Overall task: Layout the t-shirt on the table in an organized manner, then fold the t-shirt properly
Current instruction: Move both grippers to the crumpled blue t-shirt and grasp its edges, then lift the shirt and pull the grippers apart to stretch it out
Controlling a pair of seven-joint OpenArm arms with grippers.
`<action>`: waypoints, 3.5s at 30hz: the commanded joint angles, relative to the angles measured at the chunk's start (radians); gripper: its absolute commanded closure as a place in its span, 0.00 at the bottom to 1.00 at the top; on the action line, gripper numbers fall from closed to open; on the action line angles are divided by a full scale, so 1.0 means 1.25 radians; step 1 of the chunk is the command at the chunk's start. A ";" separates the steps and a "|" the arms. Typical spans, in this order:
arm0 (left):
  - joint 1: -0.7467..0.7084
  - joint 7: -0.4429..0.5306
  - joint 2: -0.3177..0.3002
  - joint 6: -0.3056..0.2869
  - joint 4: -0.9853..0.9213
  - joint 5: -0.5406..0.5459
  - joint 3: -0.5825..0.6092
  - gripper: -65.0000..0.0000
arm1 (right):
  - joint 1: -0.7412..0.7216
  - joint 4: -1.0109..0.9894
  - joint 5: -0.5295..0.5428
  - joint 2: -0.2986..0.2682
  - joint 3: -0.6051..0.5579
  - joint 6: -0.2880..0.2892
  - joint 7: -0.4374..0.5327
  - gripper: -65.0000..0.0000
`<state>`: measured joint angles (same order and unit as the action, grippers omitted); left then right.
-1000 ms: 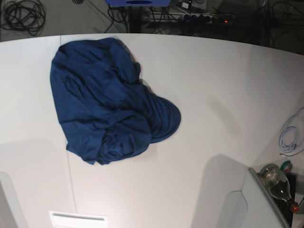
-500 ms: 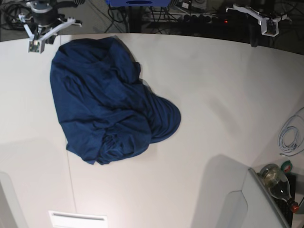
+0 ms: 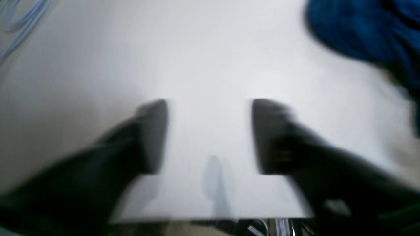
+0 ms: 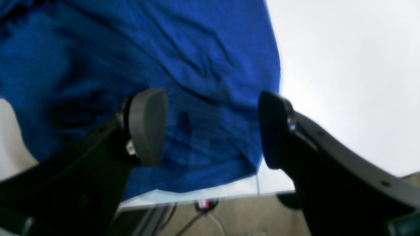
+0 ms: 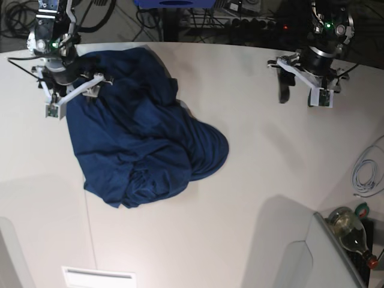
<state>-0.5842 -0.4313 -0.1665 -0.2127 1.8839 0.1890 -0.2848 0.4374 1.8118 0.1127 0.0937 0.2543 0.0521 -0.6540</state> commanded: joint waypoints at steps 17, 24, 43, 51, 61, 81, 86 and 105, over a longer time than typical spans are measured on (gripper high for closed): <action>0.068 0.014 0.028 -0.174 -0.182 -0.006 0.152 0.90 | -0.078 -0.185 -0.006 -0.010 0.102 -0.002 0.010 0.66; 0.084 0.014 0.029 -0.174 -0.185 -0.068 0.329 1.00 | -0.078 -0.176 -0.005 -0.010 0.105 -0.001 0.010 1.00; 0.126 0.015 0.139 -0.178 -0.268 -0.195 0.535 0.19 | -0.064 -0.137 -0.007 -0.034 0.105 -0.001 0.007 1.00; 0.205 0.015 0.136 -0.178 -0.376 -0.055 0.544 0.17 | -0.056 -0.137 -0.009 -0.034 0.102 -0.001 0.008 1.00; 0.301 0.008 0.107 -0.177 -0.409 -0.051 0.561 1.00 | -0.046 -0.117 -0.009 -0.056 0.098 0.050 0.006 1.00; 0.472 -0.152 -0.009 -0.172 0.041 -0.050 0.475 1.00 | -0.225 0.136 -0.009 -0.177 0.017 0.125 0.005 1.00; 0.553 -0.150 0.016 -0.116 0.027 -0.050 0.474 1.00 | -0.301 0.136 -0.010 -0.206 0.019 0.123 0.003 1.00; 0.178 -0.032 -0.058 -0.088 0.041 -0.054 0.333 1.00 | 0.028 0.165 -0.007 -0.116 0.262 0.123 0.016 1.00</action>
<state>-0.3668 -0.4847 -0.2356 -0.3290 1.9255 0.1181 0.1318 0.4740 2.0018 0.1055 -0.0406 0.5774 0.2111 -0.6598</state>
